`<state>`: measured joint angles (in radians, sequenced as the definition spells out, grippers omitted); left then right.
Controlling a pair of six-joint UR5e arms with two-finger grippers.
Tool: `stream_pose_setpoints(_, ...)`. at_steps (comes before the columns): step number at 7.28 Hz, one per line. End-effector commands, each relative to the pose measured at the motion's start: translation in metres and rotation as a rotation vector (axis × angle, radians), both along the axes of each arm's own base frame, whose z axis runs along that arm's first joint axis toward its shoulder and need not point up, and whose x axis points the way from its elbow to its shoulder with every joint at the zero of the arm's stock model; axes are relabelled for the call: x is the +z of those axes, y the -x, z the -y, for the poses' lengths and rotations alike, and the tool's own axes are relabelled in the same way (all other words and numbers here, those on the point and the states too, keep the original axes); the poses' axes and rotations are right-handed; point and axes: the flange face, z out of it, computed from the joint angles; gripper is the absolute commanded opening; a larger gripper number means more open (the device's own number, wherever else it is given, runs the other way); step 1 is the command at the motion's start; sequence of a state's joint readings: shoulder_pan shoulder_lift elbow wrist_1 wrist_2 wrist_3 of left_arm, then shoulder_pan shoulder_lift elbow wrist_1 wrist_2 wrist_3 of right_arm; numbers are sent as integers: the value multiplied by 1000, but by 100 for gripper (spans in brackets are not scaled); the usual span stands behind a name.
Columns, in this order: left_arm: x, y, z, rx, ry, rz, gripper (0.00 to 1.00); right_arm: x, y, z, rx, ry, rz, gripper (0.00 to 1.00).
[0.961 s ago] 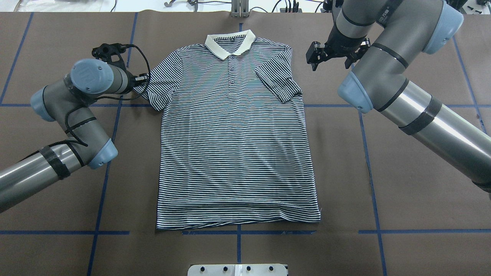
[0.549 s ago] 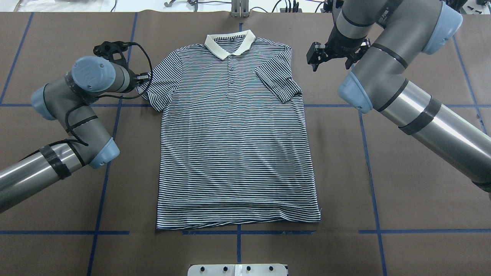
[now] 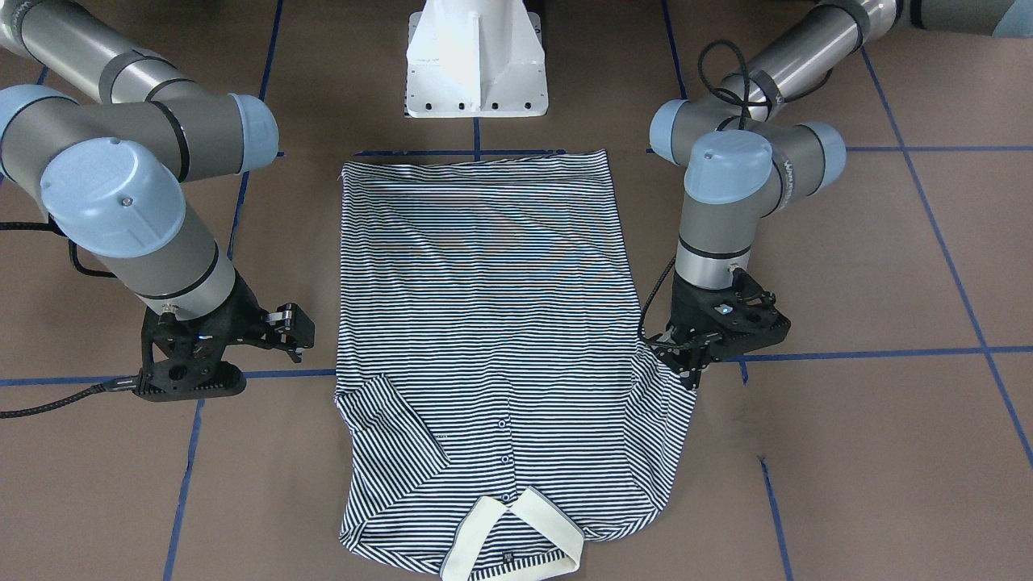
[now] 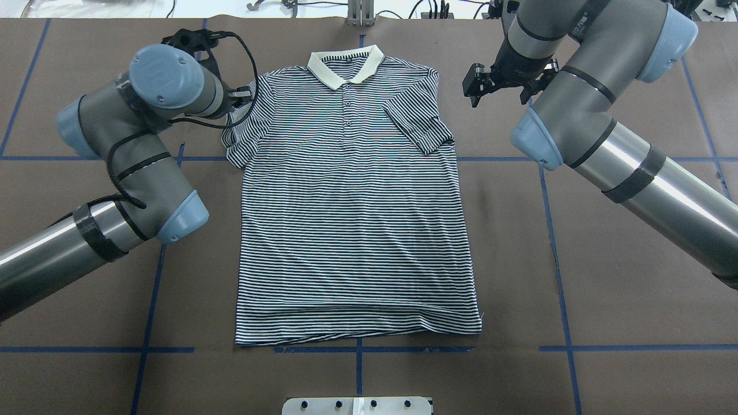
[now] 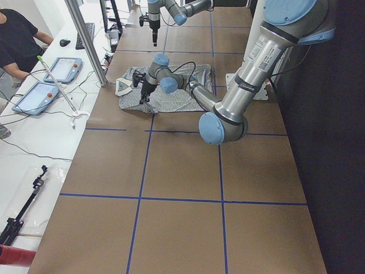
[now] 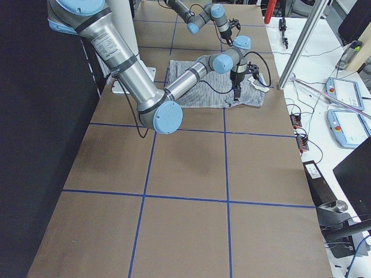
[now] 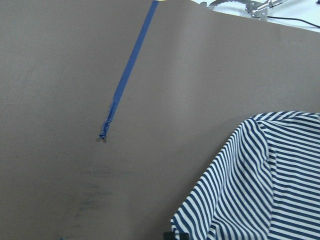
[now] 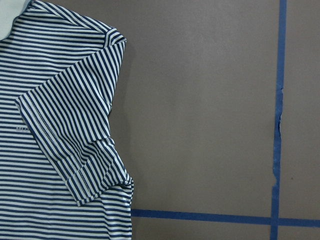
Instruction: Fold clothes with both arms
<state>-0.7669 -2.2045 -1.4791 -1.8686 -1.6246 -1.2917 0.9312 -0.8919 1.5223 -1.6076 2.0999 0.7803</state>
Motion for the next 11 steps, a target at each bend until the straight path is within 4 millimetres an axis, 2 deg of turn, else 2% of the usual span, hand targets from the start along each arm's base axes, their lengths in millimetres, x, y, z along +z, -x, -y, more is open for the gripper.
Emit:
stream_pose_setpoints(1,-53,-44,26,-12,14,-26,0,10,-3,-4,-22,-20,57,100)
stream_pose_setpoints(2,-68,-74,29,-19,42,-39,0,18,-13,-3,-14,-13,56,100)
stream_pose_setpoints(3,-85,-91,37,-14,37,-46,0,25,-22,-1,-15,-2,60,100)
stream_pose_setpoints(4,-85,-105,40,-31,43,-84,0,25,-22,-1,-18,-5,60,100)
stream_pose_setpoints(5,-74,-115,39,-29,34,-98,2,25,-22,-1,-17,-5,61,100)
stream_pose_setpoints(6,-60,-118,41,-24,32,-83,99,25,-22,-1,-16,-6,60,100)
stream_pose_setpoints(7,-68,-117,38,-27,14,-92,100,26,-21,-1,-16,-2,59,100)
stream_pose_setpoints(8,-84,-111,36,-26,0,-127,100,26,-21,-2,-9,1,59,100)
stream_pose_setpoints(9,-100,-103,31,-14,-12,-164,100,15,-22,-8,-5,-14,72,100)
stream_pose_setpoints(10,-95,-98,17,50,14,-192,100,20,-31,-29,6,-9,82,100)
stream_pose_setpoints(11,-92,-68,-11,65,-19,-228,100,37,-28,-58,51,68,86,100)
